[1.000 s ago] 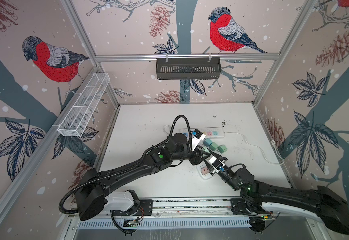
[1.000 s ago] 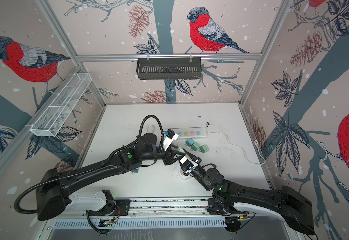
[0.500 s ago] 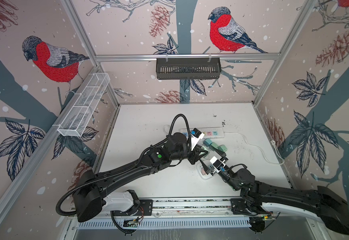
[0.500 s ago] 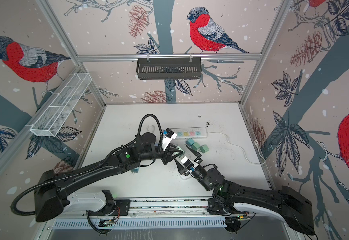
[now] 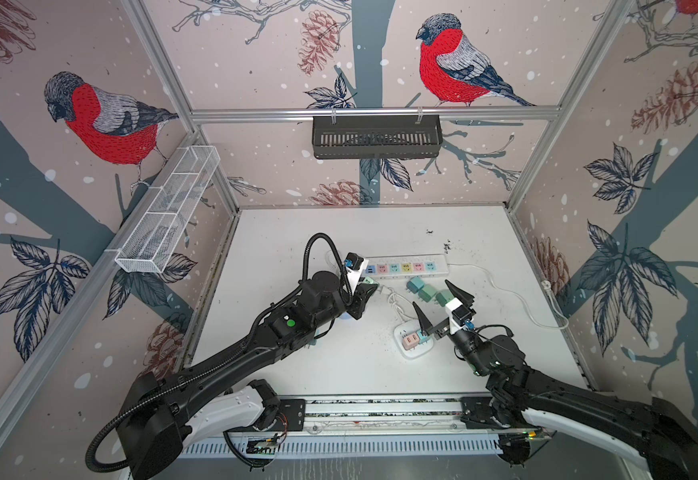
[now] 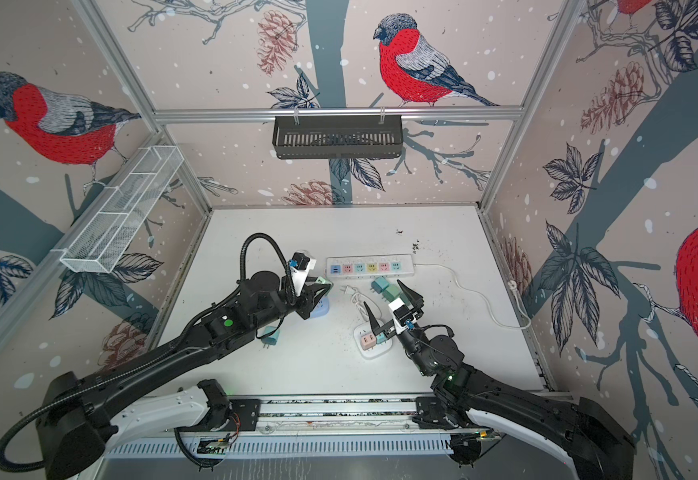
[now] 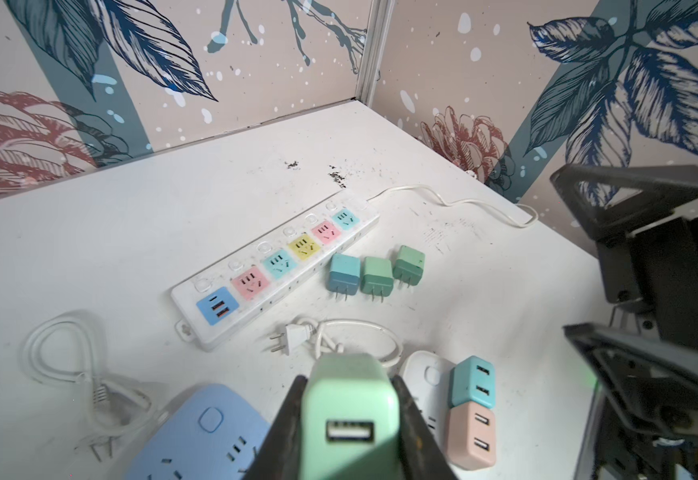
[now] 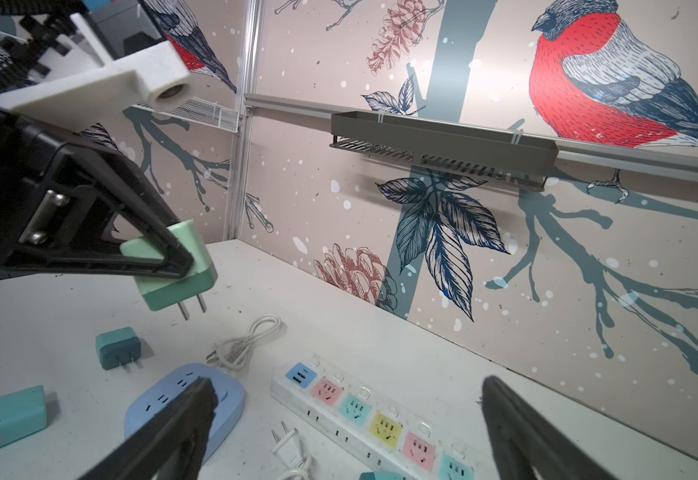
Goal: Insert the plug
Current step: 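Open the right gripper and pull back while the left gripper holds the adapter, then carry the light green adapter with the left gripper over the blue socket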
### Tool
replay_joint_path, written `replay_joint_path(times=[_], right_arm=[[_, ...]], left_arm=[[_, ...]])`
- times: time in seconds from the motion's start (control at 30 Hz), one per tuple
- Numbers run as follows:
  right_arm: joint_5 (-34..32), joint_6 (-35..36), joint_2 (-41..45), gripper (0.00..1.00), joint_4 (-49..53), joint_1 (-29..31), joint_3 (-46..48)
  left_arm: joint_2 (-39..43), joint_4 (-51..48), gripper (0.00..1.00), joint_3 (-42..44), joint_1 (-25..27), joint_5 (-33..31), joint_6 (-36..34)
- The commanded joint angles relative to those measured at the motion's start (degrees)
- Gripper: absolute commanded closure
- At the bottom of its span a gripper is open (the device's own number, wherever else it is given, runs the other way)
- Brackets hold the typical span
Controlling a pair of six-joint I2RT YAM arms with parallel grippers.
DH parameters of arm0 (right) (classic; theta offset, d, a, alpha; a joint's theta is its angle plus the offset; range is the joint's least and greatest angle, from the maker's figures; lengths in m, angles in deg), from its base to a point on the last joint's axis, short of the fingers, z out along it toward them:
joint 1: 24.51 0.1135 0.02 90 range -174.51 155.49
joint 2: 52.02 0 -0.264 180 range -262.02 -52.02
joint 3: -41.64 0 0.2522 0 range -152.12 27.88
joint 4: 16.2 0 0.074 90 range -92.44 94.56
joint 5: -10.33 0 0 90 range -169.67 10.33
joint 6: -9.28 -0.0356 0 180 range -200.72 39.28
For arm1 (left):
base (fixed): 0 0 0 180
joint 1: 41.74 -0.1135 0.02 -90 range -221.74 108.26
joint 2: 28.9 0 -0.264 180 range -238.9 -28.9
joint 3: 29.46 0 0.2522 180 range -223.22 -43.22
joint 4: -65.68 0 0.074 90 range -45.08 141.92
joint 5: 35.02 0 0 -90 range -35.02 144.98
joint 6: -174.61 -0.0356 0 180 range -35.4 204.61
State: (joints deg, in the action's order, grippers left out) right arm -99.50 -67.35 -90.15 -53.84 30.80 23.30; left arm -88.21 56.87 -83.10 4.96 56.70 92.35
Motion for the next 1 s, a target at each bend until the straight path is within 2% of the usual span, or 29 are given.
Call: replay_joint_path(times=[0.0, 0.13, 0.17, 0.2, 0.23, 0.3, 0.37, 0.4, 0.6, 0.67, 0.8, 0.97], right_arm=[[0.58, -3.07, 0.05, 0.00, -0.55, -1.01, 0.01], [0.76, -4.47, -0.44, 0.00, -0.35, -1.74, -0.14], [0.77, -4.70, -0.45, 0.00, -0.24, -1.87, -0.19], [0.85, -5.00, -0.47, 0.00, -0.04, -2.05, -0.25], [0.85, -5.11, -0.49, 0.00, 0.11, -2.22, -0.30], [0.87, -5.34, -0.55, 0.00, 0.24, -2.46, -0.29], [1.09, -5.70, -0.55, 0.00, 0.41, -2.71, -0.34], [1.28, -5.93, -0.59, 0.00, 0.57, -2.88, -0.41], [1.85, -6.76, -1.03, 0.00, 1.21, -3.59, -0.76], [2.08, -7.05, -1.06, 0.00, 1.39, -3.80, -0.78], [2.39, -7.47, -0.98, 0.00, 1.69, -4.11, -0.88], [2.65, -8.17, -0.99, 0.00, 1.91, -4.49, -0.87]], left_arm=[[1.92, 5.59, 1.00, 2.76, -0.16, -5.05, -8.85], [4.38, 6.27, 1.00, 6.12, -0.12, -11.24, -15.75], [4.91, 6.47, 1.00, 6.98, -0.12, -10.54, -17.43], [5.43, 6.51, 1.00, 8.05, -0.12, -6.54, -21.32], [5.68, 6.48, 1.00, 9.45, -0.12, -1.29, -28.07], [5.63, 9.80, 0.98, 12.21, 0.06, 0.22, -31.90], [4.71, 12.43, 0.96, 14.00, 0.06, -0.02, -33.15], [3.88, 12.22, 1.00, 13.96, 0.06, -0.32, -33.65], [-4.25, 7.72, 1.00, 9.07, -0.61, -3.21, -31.25], [-7.09, 6.83, 1.00, 7.62, -1.80, -2.13, -30.74], [-11.62, 5.37, 1.00, 5.44, -5.38, 3.96, -30.28], [-16.59, 2.49, 1.00, 2.92, -5.46, 2.29, -31.77]])
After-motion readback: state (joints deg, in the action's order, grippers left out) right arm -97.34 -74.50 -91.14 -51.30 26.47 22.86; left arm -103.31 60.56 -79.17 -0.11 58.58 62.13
